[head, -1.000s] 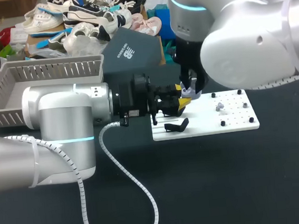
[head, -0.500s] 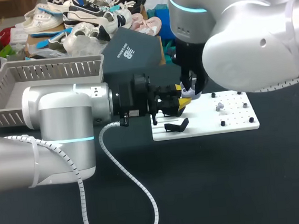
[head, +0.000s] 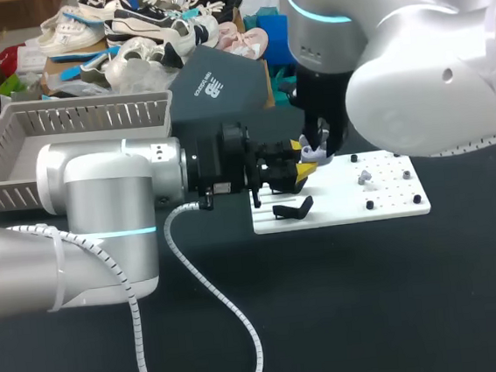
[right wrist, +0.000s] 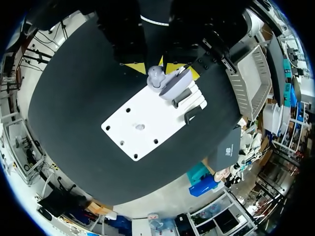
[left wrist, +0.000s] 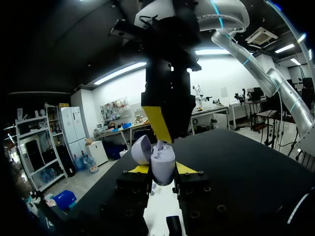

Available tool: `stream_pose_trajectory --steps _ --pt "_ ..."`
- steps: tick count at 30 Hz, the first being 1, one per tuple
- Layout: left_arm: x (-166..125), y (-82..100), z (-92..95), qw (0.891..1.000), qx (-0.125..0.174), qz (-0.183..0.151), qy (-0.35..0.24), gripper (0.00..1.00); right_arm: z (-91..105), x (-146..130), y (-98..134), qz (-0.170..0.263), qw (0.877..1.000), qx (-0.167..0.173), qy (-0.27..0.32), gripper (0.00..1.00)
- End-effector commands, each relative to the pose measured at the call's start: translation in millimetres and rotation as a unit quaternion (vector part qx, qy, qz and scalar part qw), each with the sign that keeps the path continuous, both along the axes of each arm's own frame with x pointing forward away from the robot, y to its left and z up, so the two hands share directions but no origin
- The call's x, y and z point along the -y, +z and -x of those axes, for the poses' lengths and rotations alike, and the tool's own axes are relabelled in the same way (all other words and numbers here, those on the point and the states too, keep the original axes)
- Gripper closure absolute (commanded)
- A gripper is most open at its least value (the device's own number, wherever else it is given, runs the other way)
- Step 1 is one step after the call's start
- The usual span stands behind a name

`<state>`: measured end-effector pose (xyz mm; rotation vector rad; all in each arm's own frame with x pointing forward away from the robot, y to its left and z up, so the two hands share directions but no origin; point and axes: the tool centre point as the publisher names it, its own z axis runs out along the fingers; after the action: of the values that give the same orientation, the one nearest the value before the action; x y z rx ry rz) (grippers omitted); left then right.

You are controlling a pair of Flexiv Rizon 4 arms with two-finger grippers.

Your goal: Pick up each earbud case from the left stands, insert the matching earbuds, close the lid, and place the case in the box.

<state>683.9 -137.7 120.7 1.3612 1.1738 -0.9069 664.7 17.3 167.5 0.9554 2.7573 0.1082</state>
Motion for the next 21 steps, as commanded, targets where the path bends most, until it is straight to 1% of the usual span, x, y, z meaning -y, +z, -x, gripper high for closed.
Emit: stream_pose_trajectory --steps 1,4,10,12,13,17,21 --pt "0.1 -0.7 0.7 1.0 0.001 0.002 0.002 1.0 -1.8 0.3 -1.6 0.0 1.0 0.0 0.001 0.84" --pt "0.1 -0.7 0.7 1.0 0.001 0.002 0.002 1.0 -3.7 -0.4 -3.1 -0.001 1.0 -0.002 0.004 0.85" --pt "0.1 -0.7 0.7 1.0 0.001 0.002 0.002 1.0 -6.0 -2.1 -4.4 -0.001 1.0 -0.003 0.008 0.84" --pt "0.1 -0.7 0.7 1.0 0.001 0.002 0.002 1.0 -6.2 -2.5 -4.6 -0.002 1.0 -0.003 0.009 0.8" --pt "0.1 -0.7 0.7 1.0 0.001 0.002 0.002 1.0 -6.2 -2.6 -4.6 -0.002 1.0 -0.003 0.009 0.74" --pt "0.1 -0.7 0.7 1.0 0.001 0.002 0.002 1.0 -5.3 -2.8 -3.0 -0.002 1.0 0.002 0.008 0.62" --pt "0.1 -0.7 0.7 1.0 0.001 0.002 0.002 1.0 -1.1 -2.4 0.6 -0.001 1.0 0.007 0.005 0.64"
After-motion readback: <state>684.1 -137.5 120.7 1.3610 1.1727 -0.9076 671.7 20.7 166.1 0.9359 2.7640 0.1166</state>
